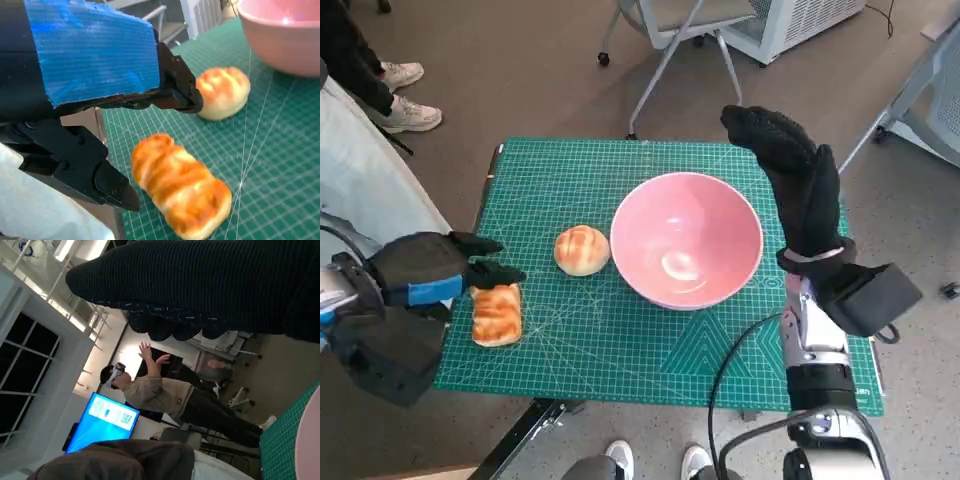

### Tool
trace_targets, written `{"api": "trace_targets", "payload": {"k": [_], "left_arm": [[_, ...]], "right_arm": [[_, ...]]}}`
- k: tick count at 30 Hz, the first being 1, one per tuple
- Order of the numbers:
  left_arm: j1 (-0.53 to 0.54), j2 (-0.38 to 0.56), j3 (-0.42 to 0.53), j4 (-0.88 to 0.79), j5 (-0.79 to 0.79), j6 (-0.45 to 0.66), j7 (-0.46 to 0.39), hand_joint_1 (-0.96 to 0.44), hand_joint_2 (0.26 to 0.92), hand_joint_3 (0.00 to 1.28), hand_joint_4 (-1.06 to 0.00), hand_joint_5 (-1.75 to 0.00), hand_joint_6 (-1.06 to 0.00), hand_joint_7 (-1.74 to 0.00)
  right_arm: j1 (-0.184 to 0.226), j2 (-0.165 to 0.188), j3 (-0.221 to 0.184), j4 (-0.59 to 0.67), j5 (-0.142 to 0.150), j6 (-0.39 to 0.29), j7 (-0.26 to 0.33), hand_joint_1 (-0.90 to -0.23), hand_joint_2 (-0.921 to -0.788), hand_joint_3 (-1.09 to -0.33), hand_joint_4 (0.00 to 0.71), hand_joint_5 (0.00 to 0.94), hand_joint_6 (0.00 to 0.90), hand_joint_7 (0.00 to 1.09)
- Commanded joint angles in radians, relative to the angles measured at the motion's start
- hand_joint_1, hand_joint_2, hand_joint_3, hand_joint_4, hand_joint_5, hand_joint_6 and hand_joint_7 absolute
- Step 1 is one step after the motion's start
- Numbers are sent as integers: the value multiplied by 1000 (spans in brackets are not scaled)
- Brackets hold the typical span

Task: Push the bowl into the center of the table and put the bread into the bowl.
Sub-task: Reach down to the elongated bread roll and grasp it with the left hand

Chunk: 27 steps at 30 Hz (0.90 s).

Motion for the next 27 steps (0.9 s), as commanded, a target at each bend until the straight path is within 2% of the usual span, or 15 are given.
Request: {"api": "trace_targets", "payload": {"k": [1, 9, 18, 22, 26, 27], "left_arm": [[-16, -23, -31, 46, 1, -5, 9, -6, 701, 4, -438, -11, -530, -7], [-16, -67, -56, 125, -38, -16, 10, 67, 723, 11, -535, -28, -572, -18], [-37, -107, -93, 209, -64, -80, 11, 67, 780, 25, -652, -27, -668, -34], [-44, -124, -105, 248, -87, -89, -5, 68, 825, 36, -727, -37, -729, -47], [-50, -130, -118, 273, -91, -87, -15, 73, 874, 32, -860, -45, -845, -71], [-49, -130, -120, 272, -91, -81, -16, 48, 891, 49, -795, -434, -759, -483]], "right_arm": [[25, -4, -1, 2, 5, 18, 10, -717, -921, -801, 166, 1, 20, 590], [31, -7, -3, -2, 12, 21, 19, -719, -921, -800, 164, 0, 21, 590], [32, -8, -3, 4, 9, 17, 21, -715, -921, -799, 164, 0, 22, 589], [34, -8, -3, 5, 9, 17, 23, -715, -921, -797, 165, 1, 23, 588], [36, -10, -4, 6, 12, 19, 26, -718, -921, -797, 165, 1, 24, 587], [36, -11, -5, 6, 13, 19, 27, -718, -921, -796, 165, 1, 24, 586]]}}
